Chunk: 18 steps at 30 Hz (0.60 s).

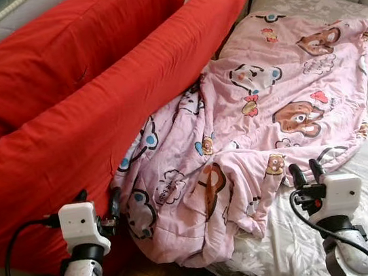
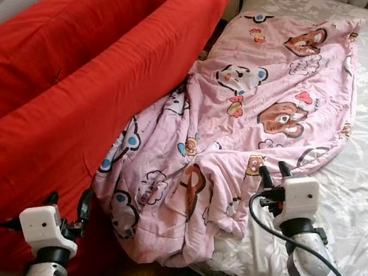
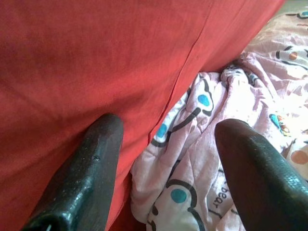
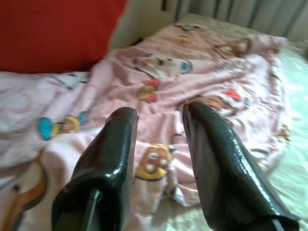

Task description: Clean up the room

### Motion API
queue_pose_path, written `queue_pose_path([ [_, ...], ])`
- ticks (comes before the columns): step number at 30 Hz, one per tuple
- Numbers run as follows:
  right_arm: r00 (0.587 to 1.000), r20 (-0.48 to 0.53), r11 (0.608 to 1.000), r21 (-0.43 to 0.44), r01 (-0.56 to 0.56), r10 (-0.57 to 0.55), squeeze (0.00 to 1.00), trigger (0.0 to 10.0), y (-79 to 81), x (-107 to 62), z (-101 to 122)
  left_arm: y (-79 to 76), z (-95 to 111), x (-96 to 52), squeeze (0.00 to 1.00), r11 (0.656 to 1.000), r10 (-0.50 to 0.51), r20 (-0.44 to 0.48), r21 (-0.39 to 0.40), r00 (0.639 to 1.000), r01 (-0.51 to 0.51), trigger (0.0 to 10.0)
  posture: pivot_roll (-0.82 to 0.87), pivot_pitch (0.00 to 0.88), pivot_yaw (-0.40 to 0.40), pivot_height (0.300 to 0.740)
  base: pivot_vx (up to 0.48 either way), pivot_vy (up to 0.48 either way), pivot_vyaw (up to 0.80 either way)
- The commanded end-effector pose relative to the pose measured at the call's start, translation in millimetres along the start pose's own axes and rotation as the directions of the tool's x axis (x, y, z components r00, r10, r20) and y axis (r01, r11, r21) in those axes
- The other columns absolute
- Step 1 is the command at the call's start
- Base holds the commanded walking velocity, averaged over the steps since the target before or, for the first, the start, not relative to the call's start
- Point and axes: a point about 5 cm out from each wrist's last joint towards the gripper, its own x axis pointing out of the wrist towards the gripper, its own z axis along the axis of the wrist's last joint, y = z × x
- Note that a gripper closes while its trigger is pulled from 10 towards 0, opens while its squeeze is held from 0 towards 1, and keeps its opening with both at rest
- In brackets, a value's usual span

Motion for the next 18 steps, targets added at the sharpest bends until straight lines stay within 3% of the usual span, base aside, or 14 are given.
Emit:
queue_pose_path([
  [1,0.998,-0.048,0.999,0.022,0.037,-0.036,0.00,10.0,-8.1,-0.9,-9.4,-1.9,-6.3,-1.0,0.00,1.000,0.001,-0.033,-0.012,0.999,-0.001,10.0,-0.02,0.274,-0.049,0.740,0.000,0.000,0.00],
  [3,0.998,-0.050,0.999,0.031,0.026,-0.025,0.00,10.0,-5.5,3.1,-9.9,-3.3,-7.9,0.9,0.00,1.000,0.000,-0.038,-0.017,0.999,0.000,10.0,-0.02,0.274,-0.049,0.740,0.000,0.000,0.00],
  [5,0.999,-0.024,0.999,0.020,-0.043,0.044,0.00,10.0,12.1,14.7,-6.1,-6.7,-11.0,6.9,0.00,0.999,0.006,-0.042,-0.039,0.999,-0.007,10.0,-0.01,0.268,-0.053,0.740,0.000,0.000,0.00],
  [7,0.998,-0.011,0.998,0.026,-0.059,0.059,0.00,10.0,18.4,17.5,-3.3,-9.3,-10.9,8.7,0.00,0.999,0.000,-0.040,-0.045,0.999,-0.002,10.0,-0.01,0.268,-0.053,0.740,0.000,0.000,0.00],
  [18,0.989,-0.101,0.994,0.023,-0.104,0.106,0.00,10.0,26.9,12.5,-18.0,-15.9,-12.9,6.4,0.00,0.998,-0.017,-0.046,-0.058,0.999,0.014,10.0,-0.01,0.253,-0.056,0.720,0.000,0.000,0.00],
])
